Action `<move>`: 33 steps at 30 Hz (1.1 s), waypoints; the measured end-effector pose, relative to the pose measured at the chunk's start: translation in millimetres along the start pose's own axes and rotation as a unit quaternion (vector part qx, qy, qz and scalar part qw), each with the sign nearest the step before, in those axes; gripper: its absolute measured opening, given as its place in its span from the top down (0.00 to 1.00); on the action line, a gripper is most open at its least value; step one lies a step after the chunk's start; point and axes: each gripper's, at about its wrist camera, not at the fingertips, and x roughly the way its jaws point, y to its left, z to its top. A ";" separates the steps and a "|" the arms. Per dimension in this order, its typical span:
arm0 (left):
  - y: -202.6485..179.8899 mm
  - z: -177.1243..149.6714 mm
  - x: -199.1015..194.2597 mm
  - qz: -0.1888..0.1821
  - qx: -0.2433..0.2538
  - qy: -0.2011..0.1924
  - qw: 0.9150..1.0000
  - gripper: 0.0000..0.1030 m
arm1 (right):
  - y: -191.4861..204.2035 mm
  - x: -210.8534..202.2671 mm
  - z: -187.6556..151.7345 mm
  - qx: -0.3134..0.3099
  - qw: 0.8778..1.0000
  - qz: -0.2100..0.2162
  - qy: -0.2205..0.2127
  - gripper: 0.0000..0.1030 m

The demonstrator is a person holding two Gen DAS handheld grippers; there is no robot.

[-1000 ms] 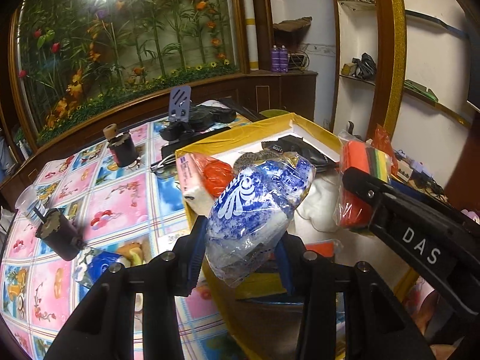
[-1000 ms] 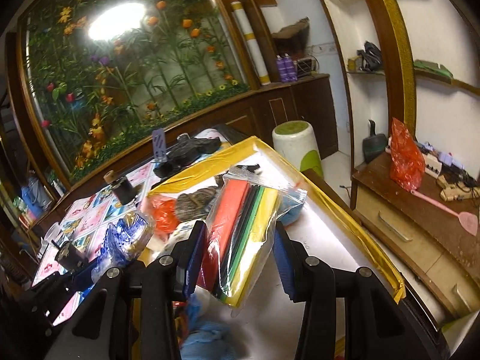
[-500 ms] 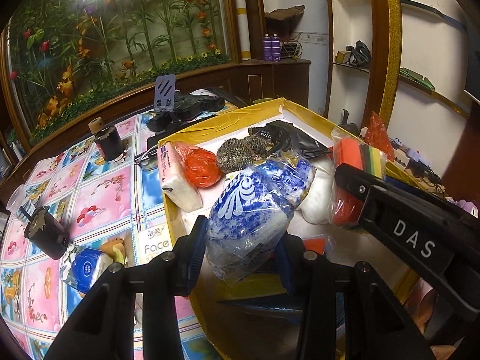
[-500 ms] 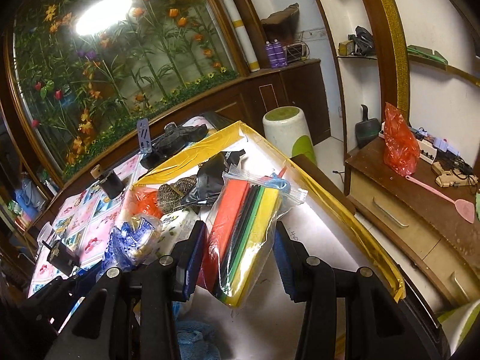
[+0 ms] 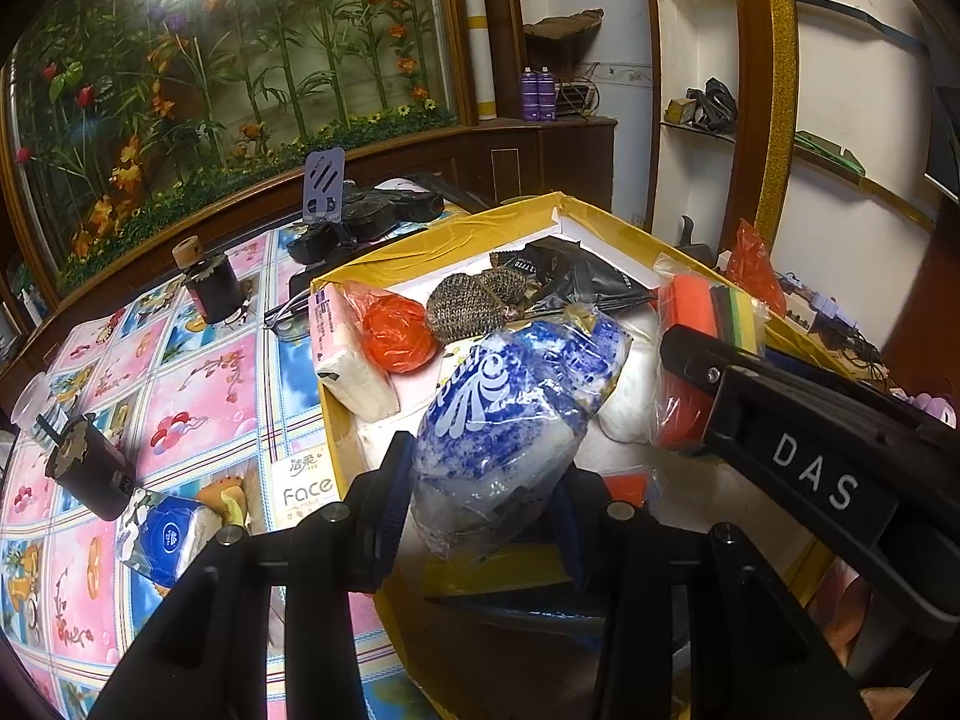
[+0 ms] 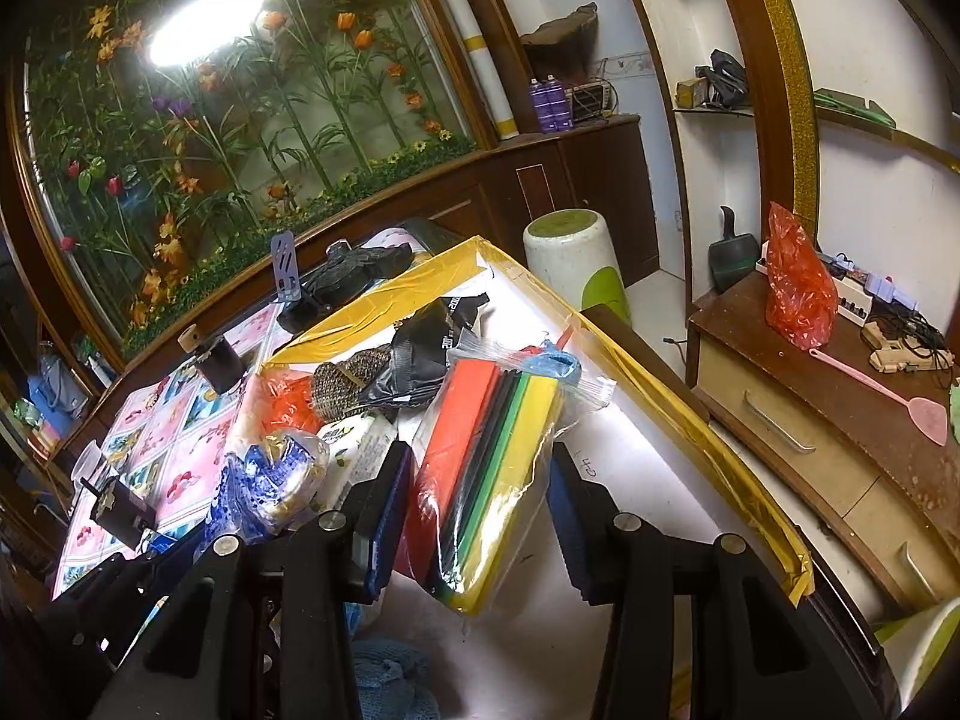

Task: Organize soft objects
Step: 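Lower the blue-white bag and sponge pack into the box and open both tools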

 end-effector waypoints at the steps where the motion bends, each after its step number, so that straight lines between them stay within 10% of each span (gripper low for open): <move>1: 0.0 0.0 0.0 0.000 0.001 0.000 1.000 0.61 | 0.0 -0.3 0.1 0.000 1.000 -0.001 0.000 0.53; 33: -2.1 -1.8 -8.0 0.005 0.011 -0.020 1.000 0.41 | -0.6 4.5 -3.8 0.000 1.000 -0.003 -0.004 0.52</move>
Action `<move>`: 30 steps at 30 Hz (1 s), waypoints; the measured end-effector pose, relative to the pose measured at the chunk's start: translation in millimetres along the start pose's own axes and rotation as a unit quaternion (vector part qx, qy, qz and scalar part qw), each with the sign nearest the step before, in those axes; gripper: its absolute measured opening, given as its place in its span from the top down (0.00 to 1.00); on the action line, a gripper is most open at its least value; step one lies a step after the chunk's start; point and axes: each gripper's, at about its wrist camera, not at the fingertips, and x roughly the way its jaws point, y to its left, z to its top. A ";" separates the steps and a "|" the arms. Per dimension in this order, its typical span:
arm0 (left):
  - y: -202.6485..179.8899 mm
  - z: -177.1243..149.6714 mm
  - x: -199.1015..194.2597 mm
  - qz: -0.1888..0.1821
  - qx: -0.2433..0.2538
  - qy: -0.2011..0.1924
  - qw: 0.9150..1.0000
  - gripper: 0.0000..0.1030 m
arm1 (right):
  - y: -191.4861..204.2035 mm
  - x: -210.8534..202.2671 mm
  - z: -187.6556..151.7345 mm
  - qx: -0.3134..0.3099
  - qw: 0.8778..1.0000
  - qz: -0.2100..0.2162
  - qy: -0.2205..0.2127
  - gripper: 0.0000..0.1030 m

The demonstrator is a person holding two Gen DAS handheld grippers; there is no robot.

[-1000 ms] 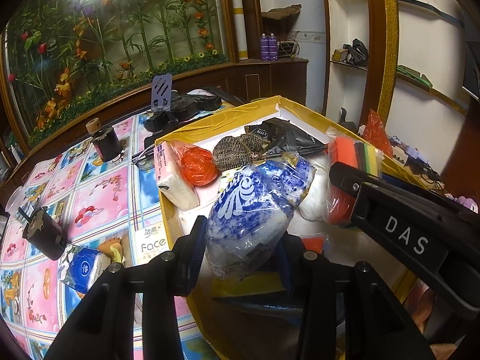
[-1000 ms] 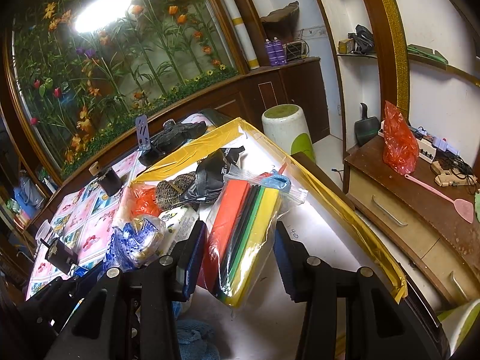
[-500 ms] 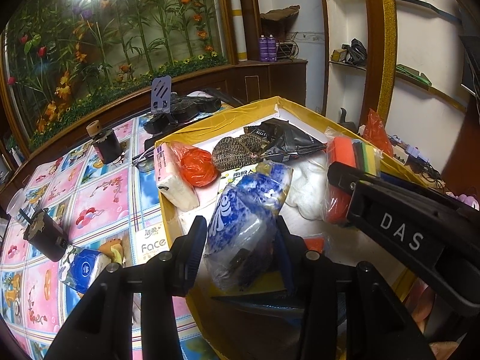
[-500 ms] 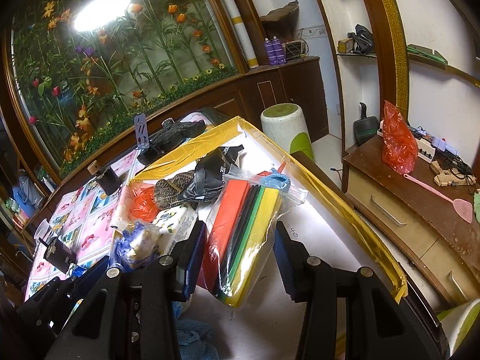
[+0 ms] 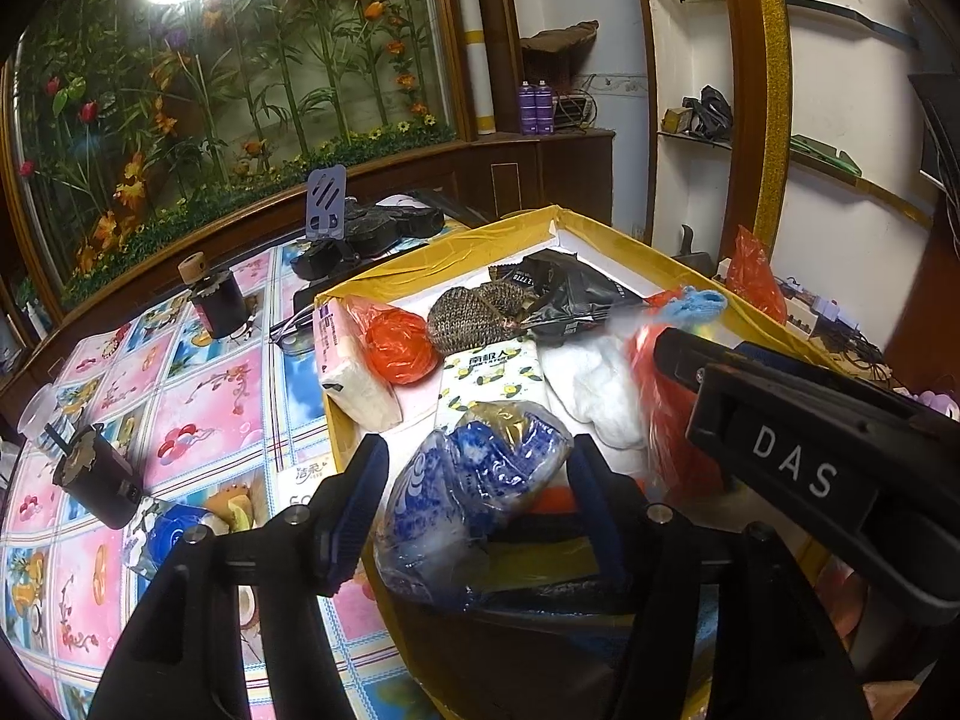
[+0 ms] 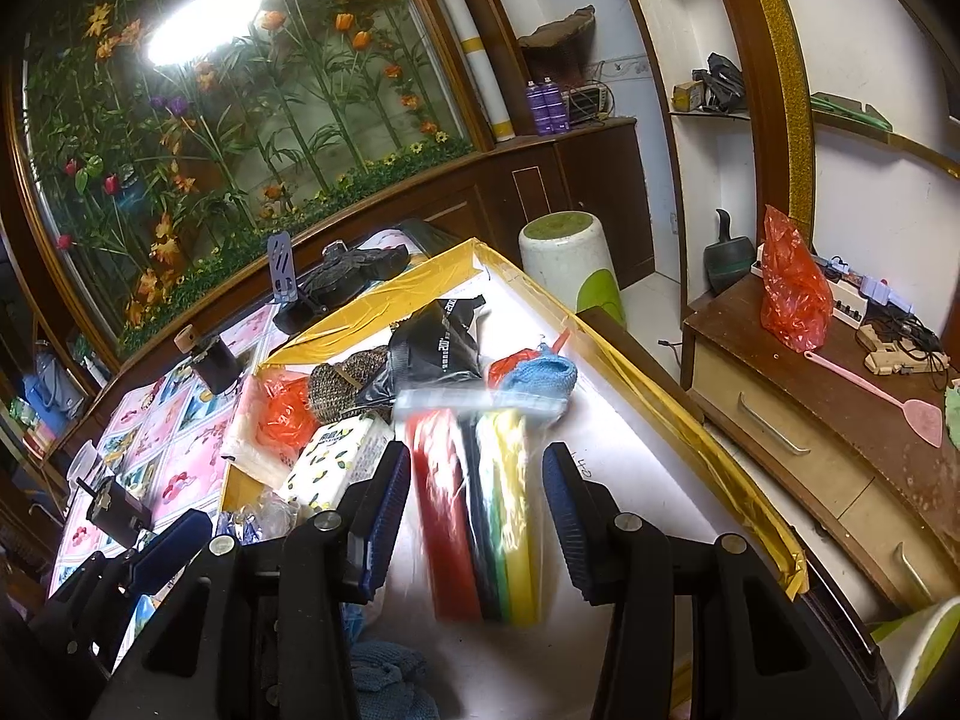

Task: Organize soft objects
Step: 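Lower the blue-white bag and sponge pack into the box and open both tools, then move the left tool back while the right tool reaches for the Face tissue pack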

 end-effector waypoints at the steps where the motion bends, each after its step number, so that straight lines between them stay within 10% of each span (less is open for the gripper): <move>1: -0.2 -0.2 -0.3 0.000 0.001 -0.001 1.000 0.41 | -0.4 -0.8 0.5 0.001 1.000 0.000 -0.001 0.52; 30: 1.1 1.0 -16.4 -0.021 -0.005 -0.019 1.000 0.22 | -0.1 -18.9 4.8 0.009 0.999 -0.013 -0.028 0.39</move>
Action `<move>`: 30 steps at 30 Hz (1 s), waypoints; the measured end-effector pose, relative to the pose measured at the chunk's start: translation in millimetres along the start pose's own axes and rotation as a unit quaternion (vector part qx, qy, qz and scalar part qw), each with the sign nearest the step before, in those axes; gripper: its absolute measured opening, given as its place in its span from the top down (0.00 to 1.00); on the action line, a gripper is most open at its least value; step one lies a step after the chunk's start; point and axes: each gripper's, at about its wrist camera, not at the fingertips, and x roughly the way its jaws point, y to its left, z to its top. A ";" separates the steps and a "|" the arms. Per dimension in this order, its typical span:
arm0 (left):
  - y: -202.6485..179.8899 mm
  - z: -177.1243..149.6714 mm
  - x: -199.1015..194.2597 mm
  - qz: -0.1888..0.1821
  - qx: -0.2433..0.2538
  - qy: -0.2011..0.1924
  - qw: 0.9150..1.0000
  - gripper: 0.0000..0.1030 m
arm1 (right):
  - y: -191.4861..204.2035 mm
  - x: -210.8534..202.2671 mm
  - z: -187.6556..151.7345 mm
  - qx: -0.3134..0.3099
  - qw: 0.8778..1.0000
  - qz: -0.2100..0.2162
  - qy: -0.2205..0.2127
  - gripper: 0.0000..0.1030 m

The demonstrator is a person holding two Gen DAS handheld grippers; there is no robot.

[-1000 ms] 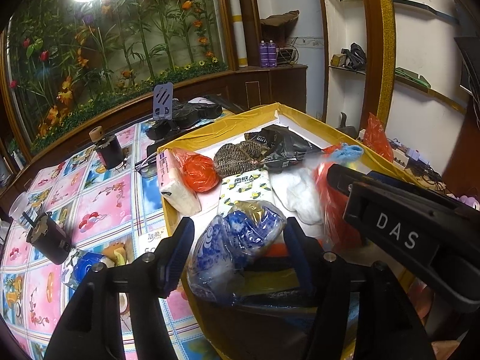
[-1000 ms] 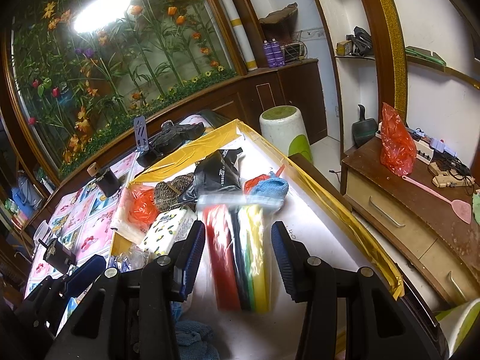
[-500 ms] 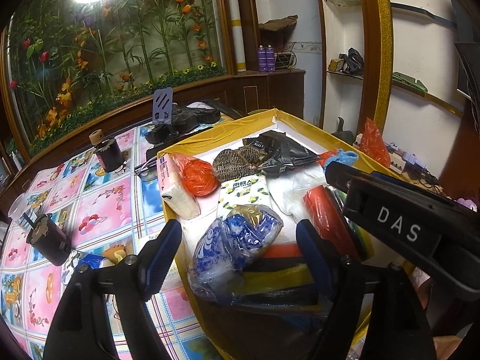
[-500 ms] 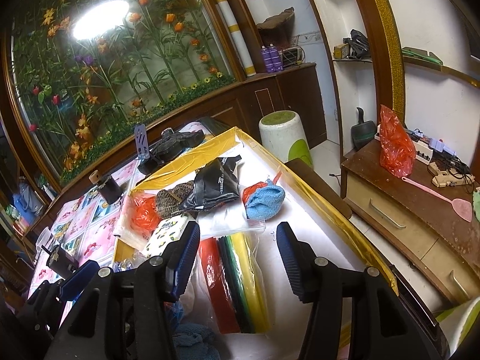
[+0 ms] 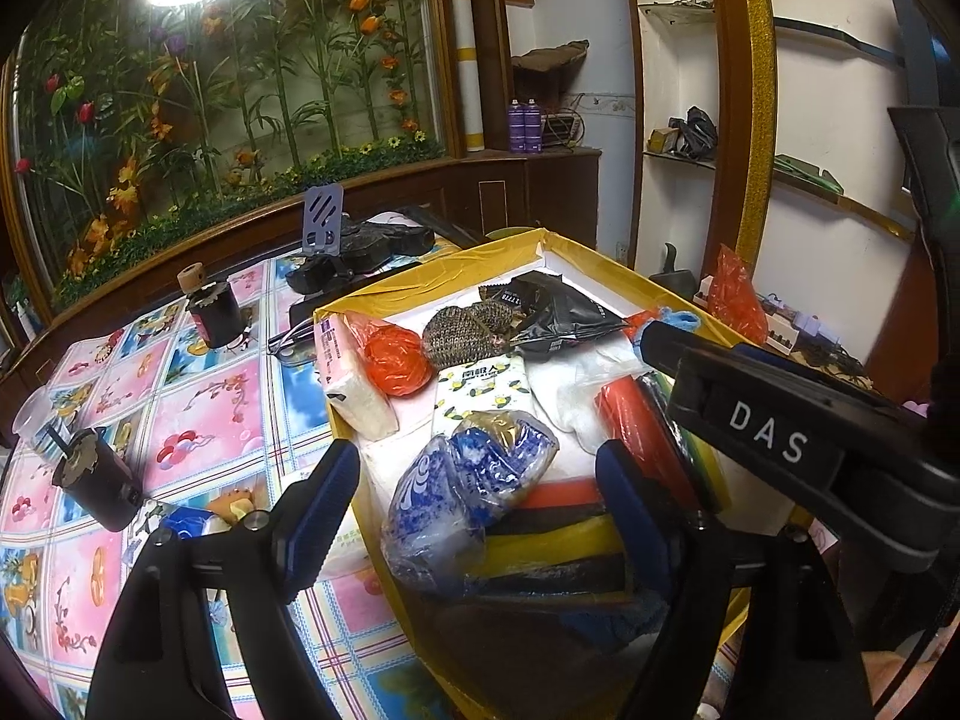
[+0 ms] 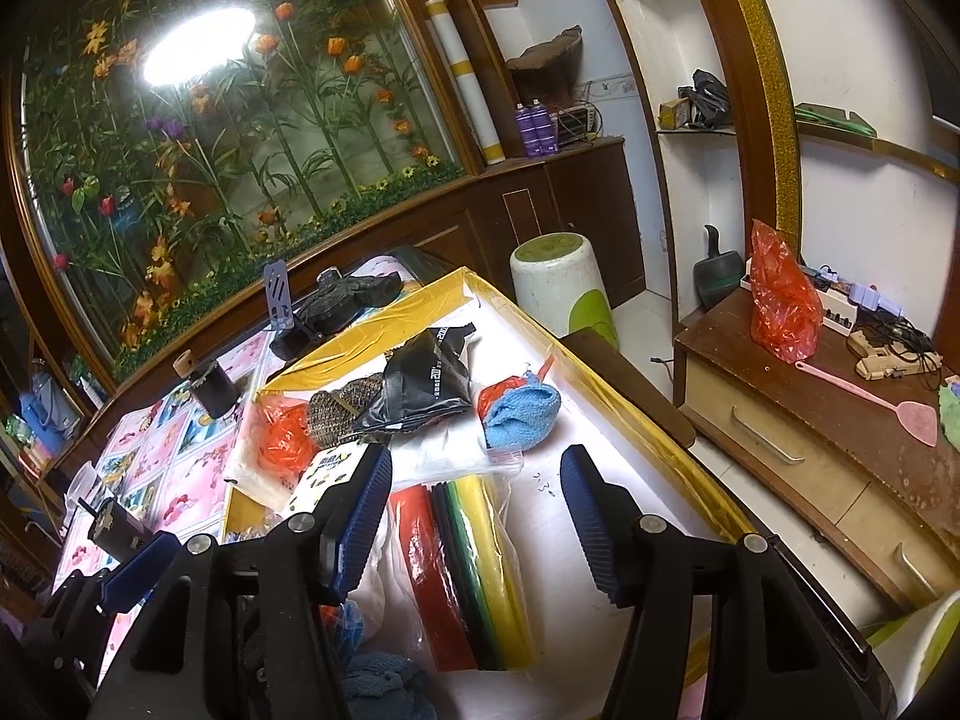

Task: Organize soft objects
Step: 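Move the left tool back while the right tool reaches for the Face tissue pack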

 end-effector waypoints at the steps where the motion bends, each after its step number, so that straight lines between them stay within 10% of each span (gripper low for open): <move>1: 0.4 0.0 -1.0 -0.001 -0.001 -0.001 1.000 0.22 | 0.8 0.7 0.0 -0.001 1.000 -0.001 0.000 0.39; 30: 150.7 -32.9 -38.3 0.060 -0.123 0.021 0.990 0.18 | 44.9 -8.9 -14.2 -0.065 0.998 -0.017 0.002 0.39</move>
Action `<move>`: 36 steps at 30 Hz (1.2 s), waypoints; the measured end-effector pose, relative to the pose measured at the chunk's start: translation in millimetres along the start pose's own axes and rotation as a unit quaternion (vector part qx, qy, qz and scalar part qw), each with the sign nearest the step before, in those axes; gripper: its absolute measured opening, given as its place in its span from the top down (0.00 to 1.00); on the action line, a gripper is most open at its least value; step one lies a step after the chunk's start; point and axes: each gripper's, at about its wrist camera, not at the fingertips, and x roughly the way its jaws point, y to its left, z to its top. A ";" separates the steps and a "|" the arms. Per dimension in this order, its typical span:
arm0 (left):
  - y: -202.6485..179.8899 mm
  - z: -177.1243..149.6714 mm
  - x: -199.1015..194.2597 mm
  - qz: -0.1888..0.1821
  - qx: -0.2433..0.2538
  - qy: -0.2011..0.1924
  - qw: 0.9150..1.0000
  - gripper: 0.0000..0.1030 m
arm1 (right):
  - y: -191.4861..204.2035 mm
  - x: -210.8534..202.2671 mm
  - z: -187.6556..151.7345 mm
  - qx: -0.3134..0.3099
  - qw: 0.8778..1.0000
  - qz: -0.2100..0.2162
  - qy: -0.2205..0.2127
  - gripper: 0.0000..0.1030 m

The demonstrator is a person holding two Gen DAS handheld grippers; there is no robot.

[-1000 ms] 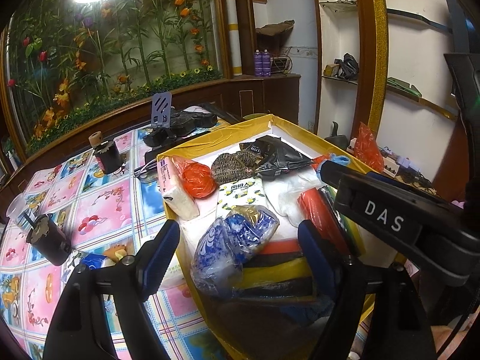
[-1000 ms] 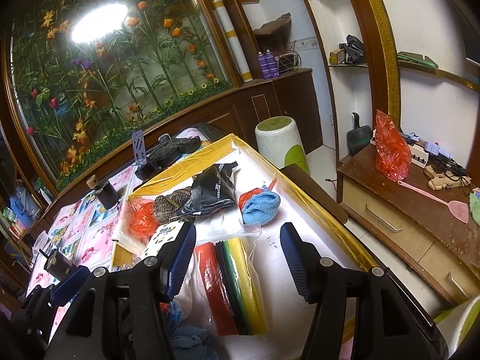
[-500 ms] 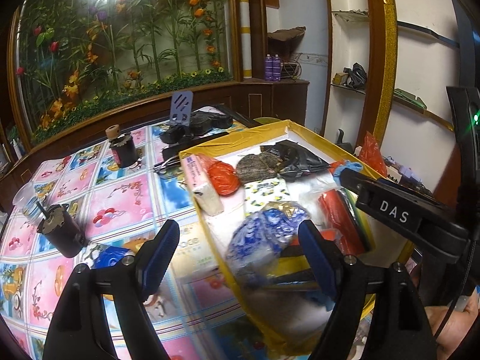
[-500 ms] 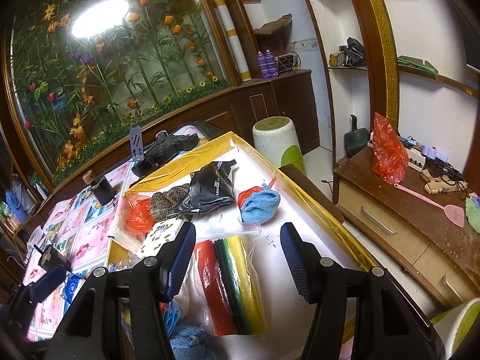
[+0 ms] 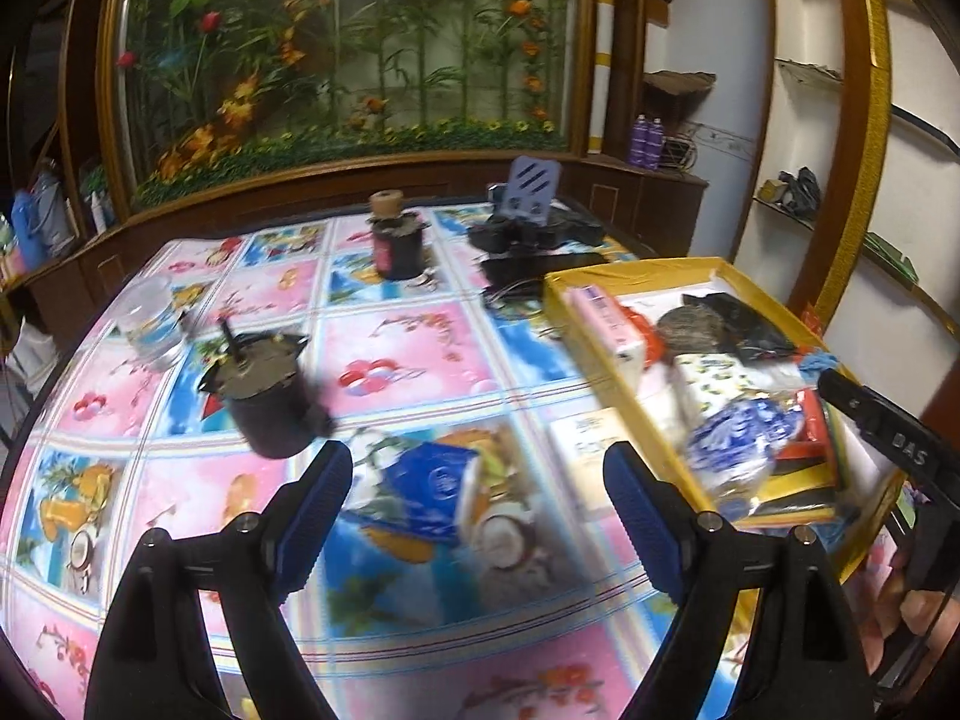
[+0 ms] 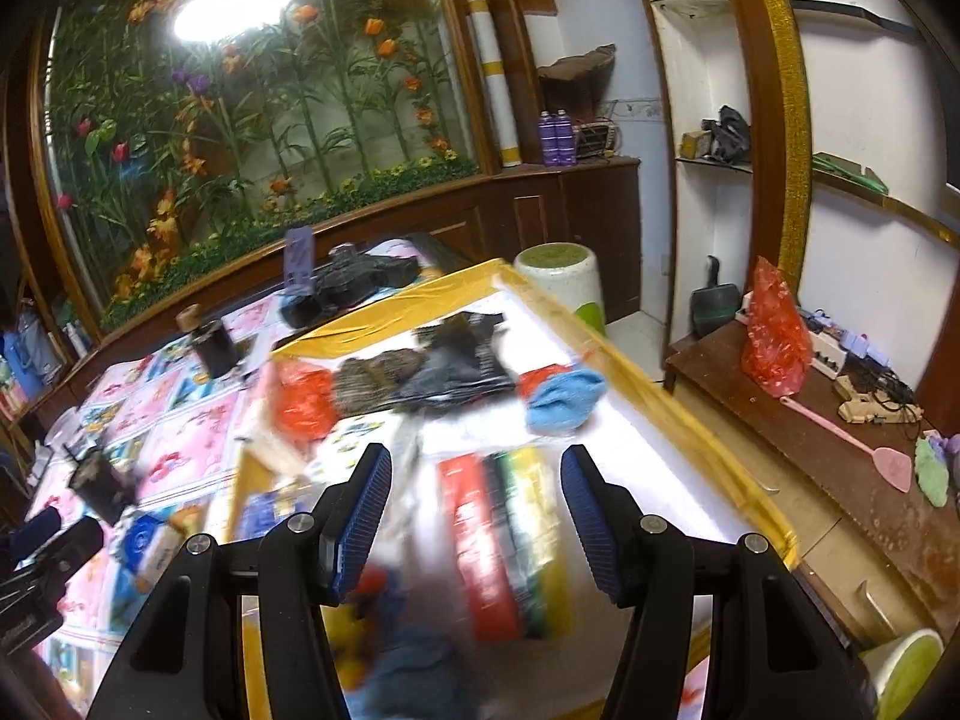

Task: Organize soft objects
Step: 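Move the left tool back while the right tool reaches for the Face tissue pack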

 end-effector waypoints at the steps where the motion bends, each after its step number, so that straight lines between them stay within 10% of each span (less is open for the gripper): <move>1: 7.0 -1.1 -0.6 0.006 -0.005 0.003 1.000 0.18 | 6.6 -2.7 -0.3 -0.004 1.000 0.007 0.000 0.39; 6: 45.0 -3.0 -2.2 0.045 -0.035 0.011 0.998 0.18 | 65.7 -20.1 7.3 -0.061 0.995 0.077 0.010 0.28; 9: 65.8 -3.9 -0.8 0.064 -0.056 0.019 0.996 0.18 | 104.0 -14.2 13.3 -0.077 0.980 0.169 0.066 0.26; 13: 85.1 -6.7 2.4 0.083 -0.074 0.032 0.993 0.18 | 143.1 20.7 16.3 -0.087 0.966 0.191 0.148 0.26; 28: 114.3 -10.8 -1.3 0.100 -0.108 0.040 0.988 0.18 | 194.7 134.5 16.7 -0.164 0.938 0.139 0.274 0.26; 36: 119.6 -11.1 -1.4 0.098 -0.118 0.042 0.987 0.18 | 192.6 129.4 -5.1 -0.170 0.924 0.142 0.311 0.26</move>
